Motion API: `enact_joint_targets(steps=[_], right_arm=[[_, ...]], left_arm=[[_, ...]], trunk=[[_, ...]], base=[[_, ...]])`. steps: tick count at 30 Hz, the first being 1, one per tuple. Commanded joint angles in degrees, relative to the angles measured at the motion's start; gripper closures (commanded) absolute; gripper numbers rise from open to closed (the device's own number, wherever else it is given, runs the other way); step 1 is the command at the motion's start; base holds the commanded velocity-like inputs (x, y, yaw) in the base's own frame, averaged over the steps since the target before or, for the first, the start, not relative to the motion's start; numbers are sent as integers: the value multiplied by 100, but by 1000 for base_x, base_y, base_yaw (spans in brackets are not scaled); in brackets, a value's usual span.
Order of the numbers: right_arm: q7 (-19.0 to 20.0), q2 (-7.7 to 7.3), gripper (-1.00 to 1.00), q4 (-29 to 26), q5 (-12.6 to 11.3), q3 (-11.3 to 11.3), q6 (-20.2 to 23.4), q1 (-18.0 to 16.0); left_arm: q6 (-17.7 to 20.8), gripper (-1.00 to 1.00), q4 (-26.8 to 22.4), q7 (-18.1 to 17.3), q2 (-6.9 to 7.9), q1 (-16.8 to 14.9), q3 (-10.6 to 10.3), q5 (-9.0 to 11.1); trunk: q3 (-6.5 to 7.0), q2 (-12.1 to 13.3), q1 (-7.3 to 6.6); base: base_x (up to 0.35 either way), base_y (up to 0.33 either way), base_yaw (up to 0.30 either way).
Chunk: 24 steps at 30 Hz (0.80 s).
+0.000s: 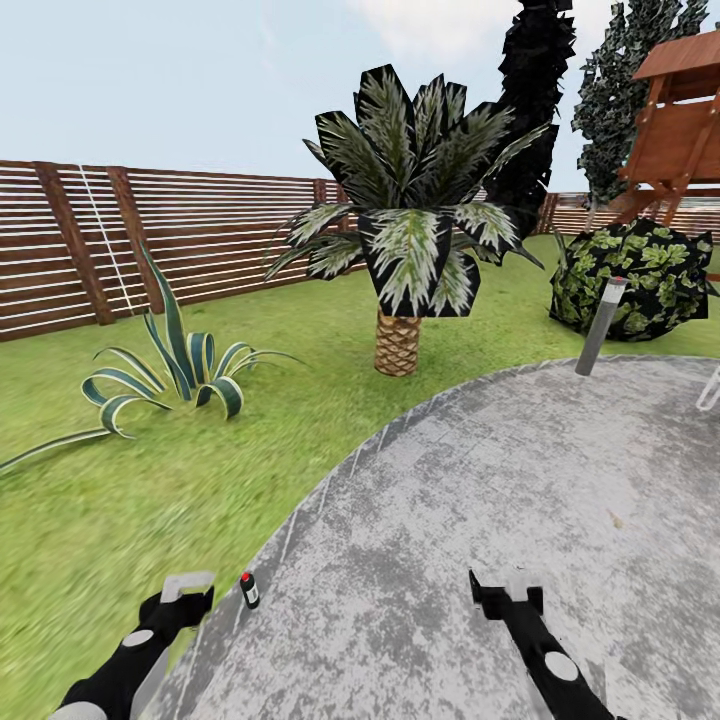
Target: In the garden, pick up the pesticide atomizer on the floor and spray pesticide onto both trees until each tree trunk is fully covered.
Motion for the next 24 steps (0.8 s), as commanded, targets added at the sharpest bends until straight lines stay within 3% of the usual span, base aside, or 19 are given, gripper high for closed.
enact_joint_targets(steps=[1, 6, 24], right_arm=[[8, -5, -100, -15, 5, 1, 349, -131], [25, -50, -100, -47, 6, 14, 764, -256], [26, -52, -100, -44, 39, 5, 773, -259]], left_arm=[[5, -100, -14, 10, -2, -8, 25, -56], [108, -100, -41, 12, -6, -44, 33, -67], [113, -100, -41, 13, -27, -47, 27, -75]], trunk=[[-6, -2, -1], [-6, -2, -1], [-6, -2, -1]], base=[[0, 0, 0], [60, 24, 0], [288, 125, 0]])
